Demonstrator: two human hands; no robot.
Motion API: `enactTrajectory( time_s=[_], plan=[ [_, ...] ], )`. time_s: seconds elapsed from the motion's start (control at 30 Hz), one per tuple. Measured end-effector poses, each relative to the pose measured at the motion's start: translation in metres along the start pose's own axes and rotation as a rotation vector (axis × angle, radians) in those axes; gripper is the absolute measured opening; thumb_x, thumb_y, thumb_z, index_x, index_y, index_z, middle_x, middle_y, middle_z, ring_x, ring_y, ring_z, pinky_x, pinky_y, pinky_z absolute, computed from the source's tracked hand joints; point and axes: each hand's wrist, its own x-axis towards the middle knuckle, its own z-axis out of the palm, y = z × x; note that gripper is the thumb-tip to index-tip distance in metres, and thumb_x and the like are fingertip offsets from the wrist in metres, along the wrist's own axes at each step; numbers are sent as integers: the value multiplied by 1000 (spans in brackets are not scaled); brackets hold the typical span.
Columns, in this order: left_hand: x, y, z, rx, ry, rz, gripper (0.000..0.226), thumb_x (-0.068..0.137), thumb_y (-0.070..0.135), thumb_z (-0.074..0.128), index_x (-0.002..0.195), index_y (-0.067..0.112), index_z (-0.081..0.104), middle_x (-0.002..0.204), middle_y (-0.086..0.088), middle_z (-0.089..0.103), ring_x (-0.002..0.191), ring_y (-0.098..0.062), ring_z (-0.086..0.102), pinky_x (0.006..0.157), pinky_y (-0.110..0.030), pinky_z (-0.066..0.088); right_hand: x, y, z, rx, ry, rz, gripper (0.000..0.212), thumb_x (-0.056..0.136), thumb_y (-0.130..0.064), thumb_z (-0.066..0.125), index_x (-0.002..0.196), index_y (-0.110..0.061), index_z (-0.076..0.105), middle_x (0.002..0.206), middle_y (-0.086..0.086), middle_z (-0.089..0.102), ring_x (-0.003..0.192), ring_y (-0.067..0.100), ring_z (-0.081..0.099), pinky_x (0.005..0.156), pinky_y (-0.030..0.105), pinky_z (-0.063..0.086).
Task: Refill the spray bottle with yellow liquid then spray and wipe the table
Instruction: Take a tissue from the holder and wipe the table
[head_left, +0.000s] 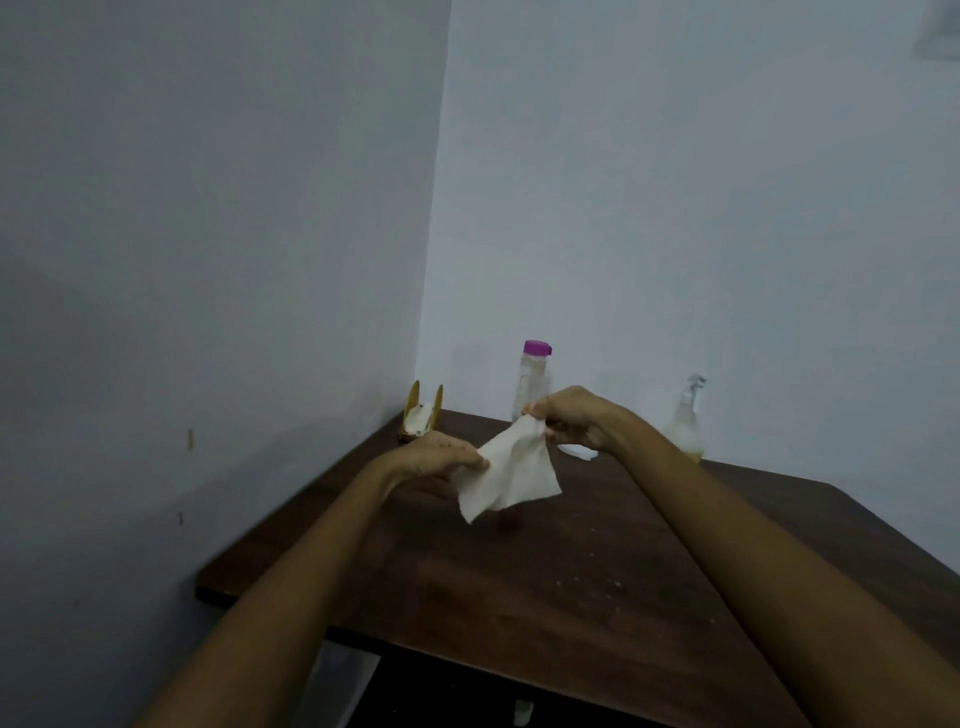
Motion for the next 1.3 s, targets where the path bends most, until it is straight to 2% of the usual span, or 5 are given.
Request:
enactTrajectory(
  time_s=[0.37, 0.57, 0.8, 1.03, 1.3],
  plan=[
    [11, 9, 27, -248, 57, -107, 20, 83, 28, 67, 97, 14, 70, 100, -8, 70, 90, -19, 67, 72, -31, 56, -28, 57, -40, -241, -446, 93, 41, 83, -17, 70, 122, -18, 56, 96, 1, 62, 65, 8, 49, 52, 16, 45],
    [12, -8, 30, -337, 104, -219, 66, 85, 13, 65, 143, 17, 33, 138, -13, 43, 115, -29, 51, 86, -43, 50, -15, 79, -37, 69, -244, 82, 40, 85, -5, 65, 120, -19, 50, 113, 6, 57, 102, 22, 57, 76, 35, 54],
    [23, -5, 45, 72, 29, -94, 50, 73, -6, 70, 115, 19, 61, 140, -3, 39, 135, -29, 31, 102, -39, 40, -5, 87, -35, 184, -75, -31, 14, 86, -3, 63, 95, -13, 66, 108, 5, 61, 94, 14, 59, 68, 23, 52],
    [32, -14, 50, 665, 31, -161, 31, 79, 16, 72, 108, 7, 67, 125, -9, 60, 118, -22, 52, 103, -35, 42, -14, 100, -23, -763, -63, -138, 27, 84, -13, 68, 107, -1, 65, 119, 10, 64, 105, 21, 61, 82, 25, 48],
    [26, -41, 30, 785, 348, -125, 22, 92, 23, 56, 109, 13, 64, 126, -10, 58, 125, -29, 46, 107, -51, 36, -31, 115, 75, -989, -232, -158, 40, 100, -31, 41, 115, 3, 56, 112, 19, 58, 111, 30, 57, 93, 36, 45]
  ],
)
